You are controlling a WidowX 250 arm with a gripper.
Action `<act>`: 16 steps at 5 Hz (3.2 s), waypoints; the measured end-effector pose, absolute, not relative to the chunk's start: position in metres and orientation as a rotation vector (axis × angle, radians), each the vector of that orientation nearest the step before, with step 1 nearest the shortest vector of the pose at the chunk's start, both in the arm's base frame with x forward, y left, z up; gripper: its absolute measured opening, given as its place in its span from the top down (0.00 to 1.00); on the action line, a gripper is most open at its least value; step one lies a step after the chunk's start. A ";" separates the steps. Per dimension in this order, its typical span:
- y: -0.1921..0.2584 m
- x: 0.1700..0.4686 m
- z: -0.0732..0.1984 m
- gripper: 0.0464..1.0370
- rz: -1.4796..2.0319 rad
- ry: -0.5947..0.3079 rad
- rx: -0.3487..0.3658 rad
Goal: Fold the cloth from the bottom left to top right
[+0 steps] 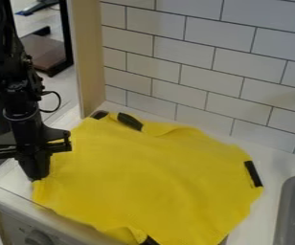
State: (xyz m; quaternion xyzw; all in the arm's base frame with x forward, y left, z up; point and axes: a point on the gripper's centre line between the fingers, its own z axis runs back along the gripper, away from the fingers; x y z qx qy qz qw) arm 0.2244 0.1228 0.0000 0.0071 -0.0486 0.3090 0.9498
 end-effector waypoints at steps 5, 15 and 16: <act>-0.011 0.282 0.067 0.99 0.436 -0.105 -0.211; -0.069 0.310 0.048 0.03 0.304 -0.168 -0.163; -0.070 0.306 0.071 0.04 0.284 -0.186 -0.201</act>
